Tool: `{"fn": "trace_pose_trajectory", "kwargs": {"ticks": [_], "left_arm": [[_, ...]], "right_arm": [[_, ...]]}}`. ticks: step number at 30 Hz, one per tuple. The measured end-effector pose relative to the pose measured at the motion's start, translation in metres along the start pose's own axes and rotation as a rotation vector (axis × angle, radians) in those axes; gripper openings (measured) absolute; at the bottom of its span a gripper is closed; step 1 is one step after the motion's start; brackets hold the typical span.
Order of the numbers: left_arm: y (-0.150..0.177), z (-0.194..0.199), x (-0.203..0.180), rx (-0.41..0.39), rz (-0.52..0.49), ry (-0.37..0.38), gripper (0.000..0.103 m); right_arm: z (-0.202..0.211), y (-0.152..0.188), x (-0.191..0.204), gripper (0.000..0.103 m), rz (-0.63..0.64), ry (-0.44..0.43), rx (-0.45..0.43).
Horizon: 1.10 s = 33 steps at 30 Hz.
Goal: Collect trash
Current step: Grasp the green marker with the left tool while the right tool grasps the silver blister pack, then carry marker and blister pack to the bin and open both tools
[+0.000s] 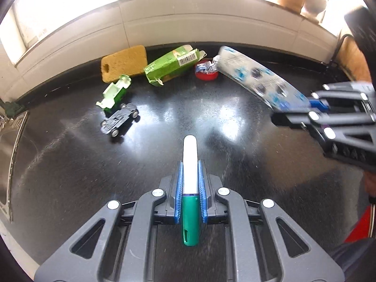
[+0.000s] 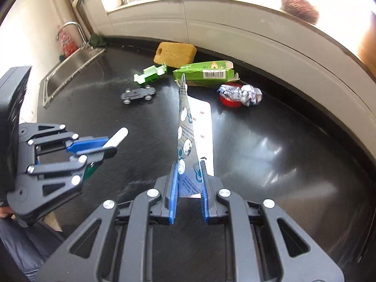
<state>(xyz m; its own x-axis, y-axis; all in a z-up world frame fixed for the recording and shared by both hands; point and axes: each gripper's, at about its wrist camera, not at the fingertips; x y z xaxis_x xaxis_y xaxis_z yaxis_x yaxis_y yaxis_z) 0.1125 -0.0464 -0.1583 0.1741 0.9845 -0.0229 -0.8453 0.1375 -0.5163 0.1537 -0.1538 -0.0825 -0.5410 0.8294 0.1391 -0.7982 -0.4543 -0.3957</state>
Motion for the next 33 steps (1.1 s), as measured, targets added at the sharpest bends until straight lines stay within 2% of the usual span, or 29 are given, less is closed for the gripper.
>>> {"fn": "trace_pose_trajectory", "kwargs": {"ticks": [6, 13, 20, 26, 33], "left_arm": [[0.011, 0.021, 0.003, -0.024, -0.013, 0.007, 0.012], [0.013, 0.029, 0.006, -0.051, -0.026, 0.004, 0.012], [0.019, 0.044, 0.02, -0.081, 0.003, -0.025, 0.012], [0.039, 0.067, 0.06, -0.102, 0.123, -0.093, 0.012], [0.09, 0.106, 0.127, -0.119, 0.33, -0.23, 0.012]], "right_arm": [[0.023, 0.027, 0.027, 0.017, -0.037, 0.026, -0.019], [0.034, 0.03, 0.038, 0.017, -0.046, 0.048, -0.041], [0.04, 0.024, 0.049, 0.017, -0.025, 0.048, -0.062], [0.031, 0.002, 0.08, 0.017, 0.048, -0.01, -0.072], [0.011, -0.031, 0.164, 0.017, 0.224, -0.159, -0.064]]}}
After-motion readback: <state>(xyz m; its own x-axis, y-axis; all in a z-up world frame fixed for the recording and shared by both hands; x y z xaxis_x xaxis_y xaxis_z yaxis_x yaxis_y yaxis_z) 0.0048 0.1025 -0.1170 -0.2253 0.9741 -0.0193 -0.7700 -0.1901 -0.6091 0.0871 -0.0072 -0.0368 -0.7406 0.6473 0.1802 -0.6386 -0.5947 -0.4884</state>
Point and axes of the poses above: each gripper's, at about its wrist camera, not at the fingertips, and z roughly against the way its jaws point, x to its left, y to its underside, and after that the axes turned 2 degrees about y, right-handed
